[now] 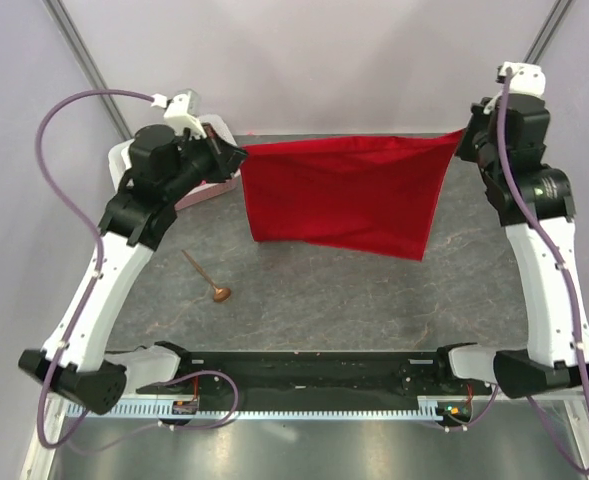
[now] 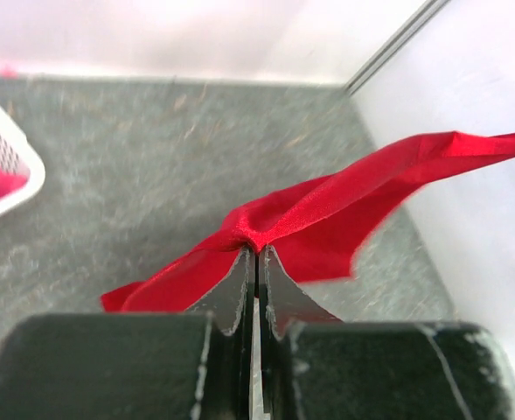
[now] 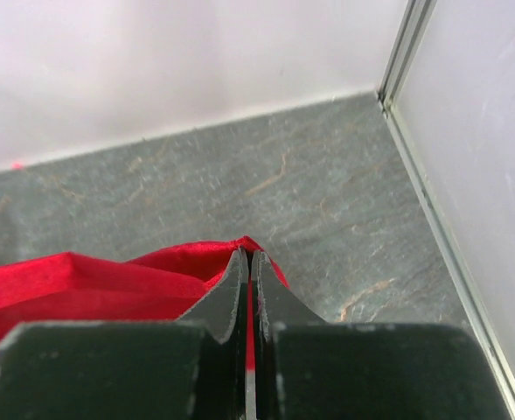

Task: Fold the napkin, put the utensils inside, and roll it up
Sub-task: Flatten the napkin out

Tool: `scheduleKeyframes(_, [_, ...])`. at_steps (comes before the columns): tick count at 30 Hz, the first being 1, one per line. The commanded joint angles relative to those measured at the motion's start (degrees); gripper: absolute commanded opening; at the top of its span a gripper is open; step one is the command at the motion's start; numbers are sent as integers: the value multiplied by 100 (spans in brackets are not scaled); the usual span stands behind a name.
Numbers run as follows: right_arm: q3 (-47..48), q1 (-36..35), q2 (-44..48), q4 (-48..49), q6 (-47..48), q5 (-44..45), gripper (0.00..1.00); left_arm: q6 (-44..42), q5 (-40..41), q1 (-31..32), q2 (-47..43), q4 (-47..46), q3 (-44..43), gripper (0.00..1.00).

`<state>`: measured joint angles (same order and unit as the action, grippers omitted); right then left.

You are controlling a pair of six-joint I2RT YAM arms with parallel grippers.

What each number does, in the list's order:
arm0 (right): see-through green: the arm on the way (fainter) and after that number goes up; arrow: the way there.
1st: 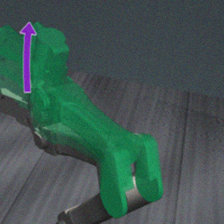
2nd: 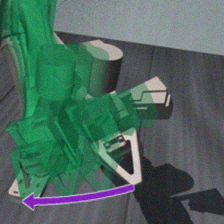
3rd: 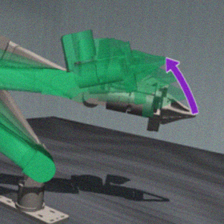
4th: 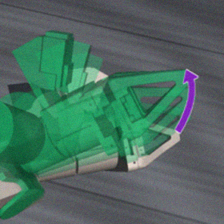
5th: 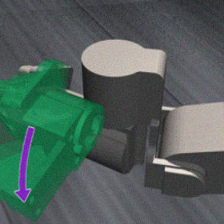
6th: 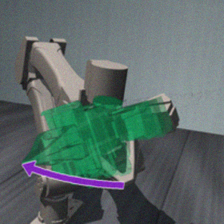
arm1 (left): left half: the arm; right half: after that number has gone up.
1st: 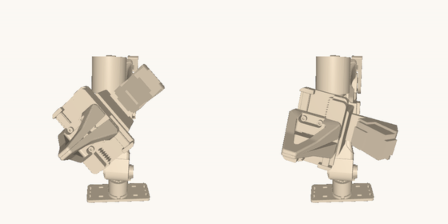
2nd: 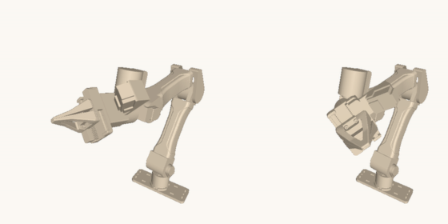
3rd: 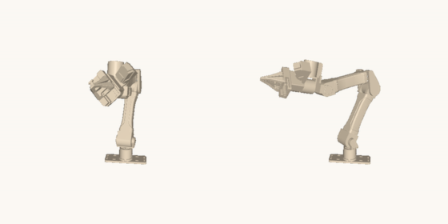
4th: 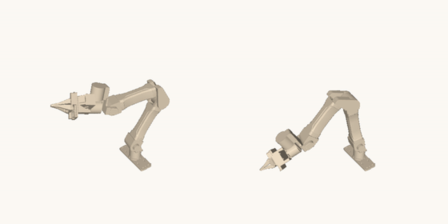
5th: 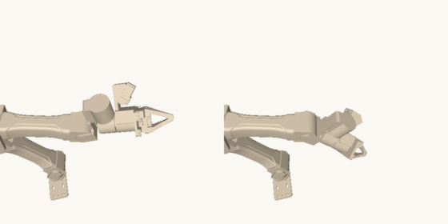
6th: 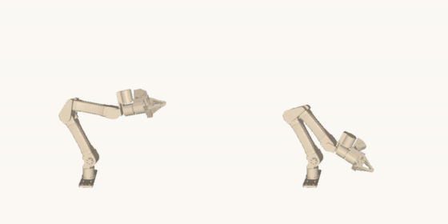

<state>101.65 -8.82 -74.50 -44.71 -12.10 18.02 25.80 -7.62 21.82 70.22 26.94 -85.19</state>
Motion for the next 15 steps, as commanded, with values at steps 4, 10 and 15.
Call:
scheduleKeyframes(4, [268, 3, 1085, -301, -38, -141, 0, 74, -495, 6, -1439, -426, 353, 2])
scheduleKeyframes(10, [829, 12, 1377, -1021, 6, -615, 0, 390, -679, 6, -2205, -49, 284, 2])
scheduleKeyframes(15, [1095, 3, 1298, -1084, -12, -380, 0, 496, -776, 15, -2144, 171, 20, 2])
